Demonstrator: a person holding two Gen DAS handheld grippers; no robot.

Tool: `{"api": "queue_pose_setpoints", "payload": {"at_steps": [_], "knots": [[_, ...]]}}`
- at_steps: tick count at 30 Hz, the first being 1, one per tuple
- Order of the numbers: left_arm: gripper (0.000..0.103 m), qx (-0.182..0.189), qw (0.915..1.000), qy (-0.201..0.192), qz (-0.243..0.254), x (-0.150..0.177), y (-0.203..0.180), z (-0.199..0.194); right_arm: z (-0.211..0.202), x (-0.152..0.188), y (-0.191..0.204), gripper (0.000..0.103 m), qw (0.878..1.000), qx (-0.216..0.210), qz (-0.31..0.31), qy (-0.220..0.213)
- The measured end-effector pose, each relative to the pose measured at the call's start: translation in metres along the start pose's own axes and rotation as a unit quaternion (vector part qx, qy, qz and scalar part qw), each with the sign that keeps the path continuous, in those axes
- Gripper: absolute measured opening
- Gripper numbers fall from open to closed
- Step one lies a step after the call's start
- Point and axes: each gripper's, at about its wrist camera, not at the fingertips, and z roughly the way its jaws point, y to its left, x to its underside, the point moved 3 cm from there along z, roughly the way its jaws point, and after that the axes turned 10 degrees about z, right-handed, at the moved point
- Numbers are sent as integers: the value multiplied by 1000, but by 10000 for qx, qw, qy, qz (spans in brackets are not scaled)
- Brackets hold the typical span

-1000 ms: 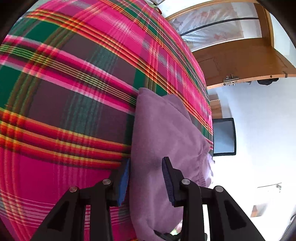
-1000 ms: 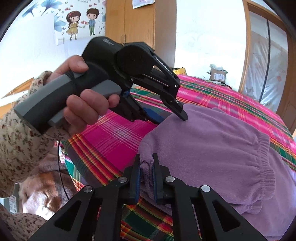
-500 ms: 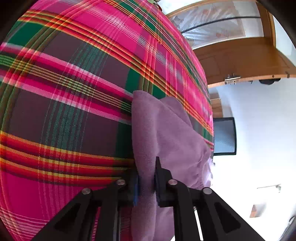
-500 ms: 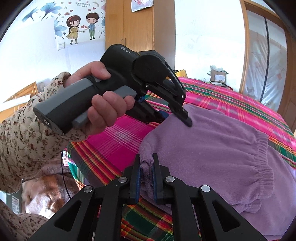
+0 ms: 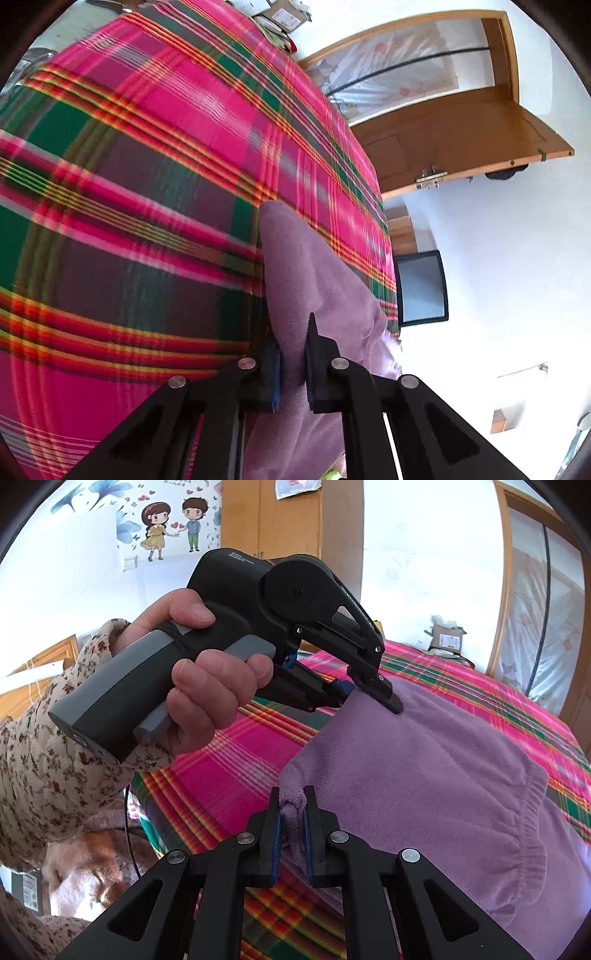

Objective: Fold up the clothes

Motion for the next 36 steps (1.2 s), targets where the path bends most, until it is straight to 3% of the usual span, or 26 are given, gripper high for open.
{"api": "queue_pose_setpoints", "payload": {"at_steps": [21,31,36], "knots": [[10,-649,9963,-303,-480,-3,79,-74,65,-33,85,10,9920,-1015,-639,387],[15,-925,9936,-223,-612,-2,94,-64,98,-30,86,11,9896,-1097,-485,794],[18,-1249,9896,-256,-661,2,87,-72,101,-31,83,16,9886,-1141,-428,889]]}}
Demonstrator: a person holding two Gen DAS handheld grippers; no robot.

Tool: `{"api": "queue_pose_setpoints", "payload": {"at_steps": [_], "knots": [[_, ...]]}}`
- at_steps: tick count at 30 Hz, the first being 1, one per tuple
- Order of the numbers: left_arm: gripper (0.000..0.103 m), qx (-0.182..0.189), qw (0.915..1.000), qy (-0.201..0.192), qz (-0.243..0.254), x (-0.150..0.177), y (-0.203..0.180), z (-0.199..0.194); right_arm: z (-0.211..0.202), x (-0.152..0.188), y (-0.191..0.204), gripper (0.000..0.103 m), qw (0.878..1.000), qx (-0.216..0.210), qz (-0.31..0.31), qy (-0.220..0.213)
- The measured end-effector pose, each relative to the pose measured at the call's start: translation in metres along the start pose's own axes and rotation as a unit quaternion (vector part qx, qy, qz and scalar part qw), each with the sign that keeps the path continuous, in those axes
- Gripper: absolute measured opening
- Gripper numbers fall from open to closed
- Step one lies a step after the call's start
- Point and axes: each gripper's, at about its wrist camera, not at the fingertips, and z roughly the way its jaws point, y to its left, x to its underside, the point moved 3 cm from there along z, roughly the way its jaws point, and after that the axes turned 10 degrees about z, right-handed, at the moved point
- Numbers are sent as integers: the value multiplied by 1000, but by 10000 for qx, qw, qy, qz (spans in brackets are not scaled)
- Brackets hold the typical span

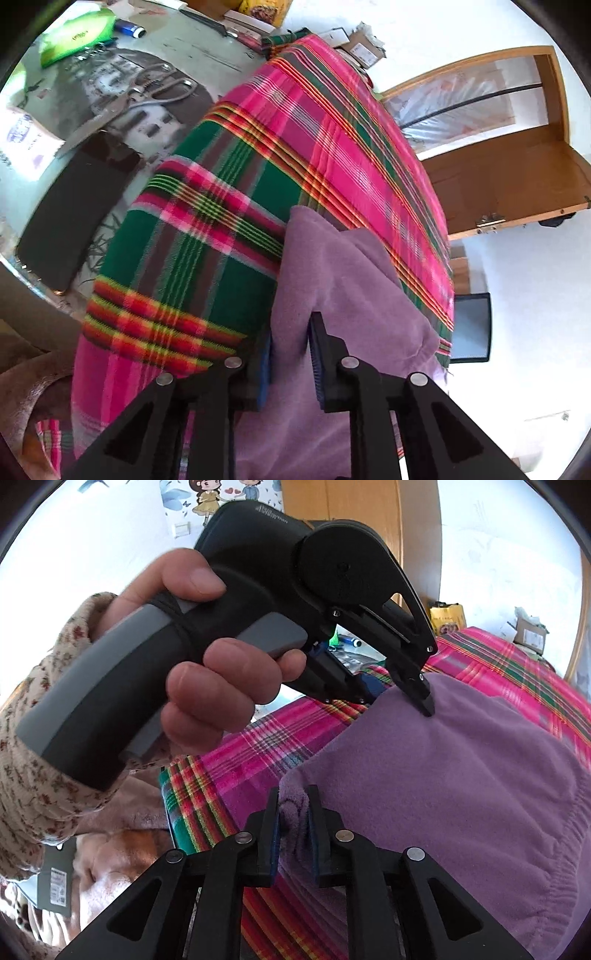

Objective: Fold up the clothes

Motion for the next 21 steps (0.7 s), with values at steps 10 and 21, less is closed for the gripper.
{"api": "queue_pose_setpoints", "payload": {"at_steps": [10,21], "knots": [[25,-407,9972,-559,267,22,-42,-37,-68,8,-42,26,9966,-53,616,-540],[27,-39,9905,136,1366,64,-148,29,-160,65,-158,27,9669,1486,1741,-1126]]}}
